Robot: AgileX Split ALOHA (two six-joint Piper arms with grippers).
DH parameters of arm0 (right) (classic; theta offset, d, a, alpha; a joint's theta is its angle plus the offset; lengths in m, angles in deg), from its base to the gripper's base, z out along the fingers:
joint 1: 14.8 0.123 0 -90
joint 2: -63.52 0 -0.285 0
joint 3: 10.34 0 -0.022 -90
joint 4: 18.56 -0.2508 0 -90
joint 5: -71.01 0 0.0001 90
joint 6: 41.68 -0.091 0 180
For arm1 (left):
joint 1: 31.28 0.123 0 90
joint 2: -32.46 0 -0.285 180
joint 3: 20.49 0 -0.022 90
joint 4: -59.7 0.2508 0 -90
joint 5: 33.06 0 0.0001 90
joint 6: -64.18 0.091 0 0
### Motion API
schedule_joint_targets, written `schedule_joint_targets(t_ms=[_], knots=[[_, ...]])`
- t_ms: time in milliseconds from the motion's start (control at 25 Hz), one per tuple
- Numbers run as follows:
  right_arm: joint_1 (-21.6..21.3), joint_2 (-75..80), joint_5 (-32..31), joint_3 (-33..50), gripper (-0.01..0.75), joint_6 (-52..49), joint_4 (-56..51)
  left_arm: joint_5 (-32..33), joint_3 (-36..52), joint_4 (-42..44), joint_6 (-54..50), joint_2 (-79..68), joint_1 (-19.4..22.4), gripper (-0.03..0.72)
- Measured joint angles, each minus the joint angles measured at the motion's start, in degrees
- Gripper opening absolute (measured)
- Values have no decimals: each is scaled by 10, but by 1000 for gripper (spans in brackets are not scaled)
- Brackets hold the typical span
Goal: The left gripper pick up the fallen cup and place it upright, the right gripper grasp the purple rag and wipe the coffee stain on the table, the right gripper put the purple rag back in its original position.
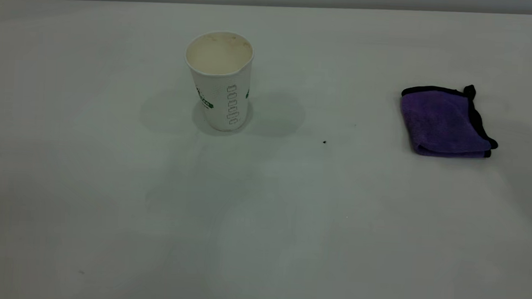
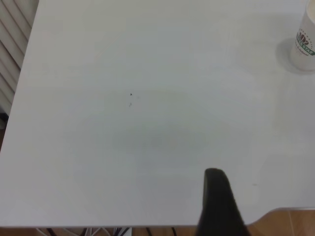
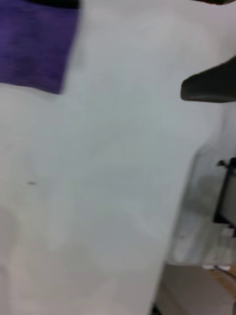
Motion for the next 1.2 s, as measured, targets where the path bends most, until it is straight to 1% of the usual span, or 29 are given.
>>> schedule_joint_targets(t_ms=[200,680,880,1040,1120,1200], knots=[[0,-168,-5,139,419,-10,31,0,0,0,0,0,0,515],[0,-555,-15,356,419,-17,51,0,0,0,0,0,0,515],[0,-670,-4,449,419,-38,75,0,0,0,0,0,0,515],[0,-729,23,511,419,-45,96,0,0,0,0,0,0,515],[0,-759,46,520,419,-48,98,0,0,0,0,0,0,515],[0,-778,52,523,419,-56,104,0,0,0,0,0,0,515]])
